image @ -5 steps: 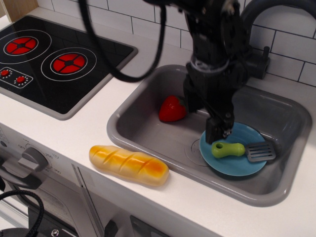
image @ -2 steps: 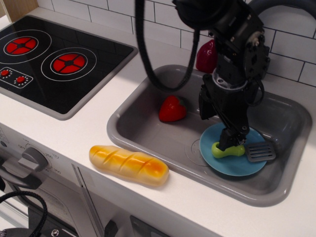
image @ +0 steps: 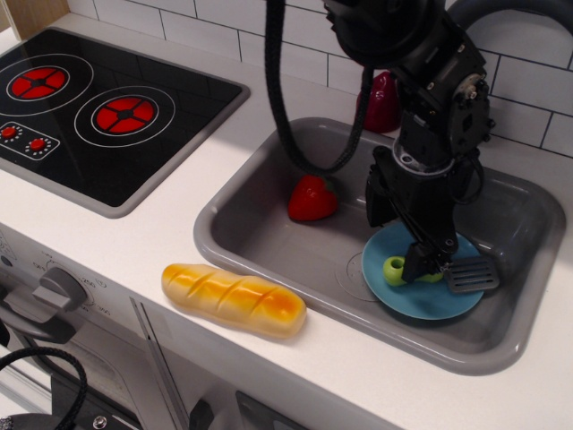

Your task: Take spatula off plate sink

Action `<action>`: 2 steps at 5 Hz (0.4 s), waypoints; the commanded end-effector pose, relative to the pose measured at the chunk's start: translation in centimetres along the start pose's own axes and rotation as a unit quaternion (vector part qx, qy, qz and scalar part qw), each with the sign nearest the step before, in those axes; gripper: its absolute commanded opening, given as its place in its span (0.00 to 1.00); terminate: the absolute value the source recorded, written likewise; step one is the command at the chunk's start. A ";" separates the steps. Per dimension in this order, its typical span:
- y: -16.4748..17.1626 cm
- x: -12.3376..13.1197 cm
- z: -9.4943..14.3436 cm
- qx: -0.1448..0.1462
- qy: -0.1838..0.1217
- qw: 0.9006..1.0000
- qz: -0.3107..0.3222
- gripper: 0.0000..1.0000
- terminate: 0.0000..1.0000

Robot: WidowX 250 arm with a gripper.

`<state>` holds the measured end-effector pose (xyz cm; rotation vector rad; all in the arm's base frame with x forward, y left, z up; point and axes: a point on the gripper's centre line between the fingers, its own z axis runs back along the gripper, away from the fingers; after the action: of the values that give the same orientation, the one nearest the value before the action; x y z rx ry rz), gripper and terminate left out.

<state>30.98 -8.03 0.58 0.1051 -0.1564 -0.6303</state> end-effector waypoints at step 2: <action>-0.9 1.3 -0.2 -0.014 -0.013 1.000 0.007 1.00 0.00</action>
<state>30.89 -9.03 -0.64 0.0616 -0.1336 -0.6208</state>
